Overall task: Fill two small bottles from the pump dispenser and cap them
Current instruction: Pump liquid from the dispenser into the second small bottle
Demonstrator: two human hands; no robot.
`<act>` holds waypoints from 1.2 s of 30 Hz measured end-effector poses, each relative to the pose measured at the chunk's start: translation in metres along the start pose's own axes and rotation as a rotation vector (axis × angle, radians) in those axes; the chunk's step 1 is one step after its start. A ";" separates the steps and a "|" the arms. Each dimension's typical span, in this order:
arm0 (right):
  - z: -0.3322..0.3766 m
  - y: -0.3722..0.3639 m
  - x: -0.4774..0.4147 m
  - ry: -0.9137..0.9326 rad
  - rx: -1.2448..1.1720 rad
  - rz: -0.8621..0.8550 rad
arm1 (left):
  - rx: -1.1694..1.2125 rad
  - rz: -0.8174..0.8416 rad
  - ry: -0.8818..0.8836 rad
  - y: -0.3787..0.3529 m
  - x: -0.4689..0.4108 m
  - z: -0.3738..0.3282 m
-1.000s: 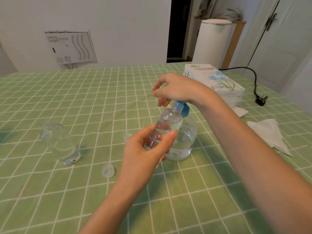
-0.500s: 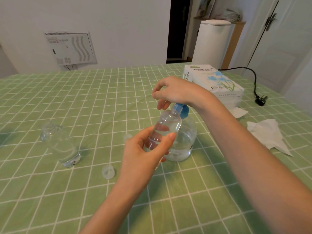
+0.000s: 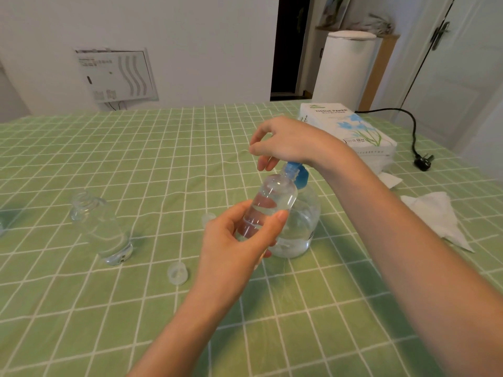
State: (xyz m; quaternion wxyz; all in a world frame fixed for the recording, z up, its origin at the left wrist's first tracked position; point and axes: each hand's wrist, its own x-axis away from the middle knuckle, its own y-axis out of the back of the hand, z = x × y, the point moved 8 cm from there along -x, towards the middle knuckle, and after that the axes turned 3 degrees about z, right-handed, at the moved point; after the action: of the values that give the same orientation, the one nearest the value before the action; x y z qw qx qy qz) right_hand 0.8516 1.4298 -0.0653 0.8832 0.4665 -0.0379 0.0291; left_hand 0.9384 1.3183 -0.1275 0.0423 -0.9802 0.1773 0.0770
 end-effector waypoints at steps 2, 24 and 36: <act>-0.002 -0.003 0.000 -0.011 -0.015 0.007 | -0.001 -0.007 0.006 0.000 0.000 0.001; -0.003 -0.004 0.000 -0.007 -0.021 0.007 | -0.008 0.004 -0.006 0.001 -0.002 0.004; -0.001 0.008 0.003 -0.015 -0.239 -0.028 | 0.000 -0.002 -0.075 0.003 -0.004 0.000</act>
State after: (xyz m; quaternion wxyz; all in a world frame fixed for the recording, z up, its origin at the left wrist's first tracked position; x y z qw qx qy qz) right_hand 0.8540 1.4354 -0.0596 0.9325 0.3587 -0.0410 0.0086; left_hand 0.9335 1.3170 -0.1274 0.0489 -0.9768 0.1747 0.1138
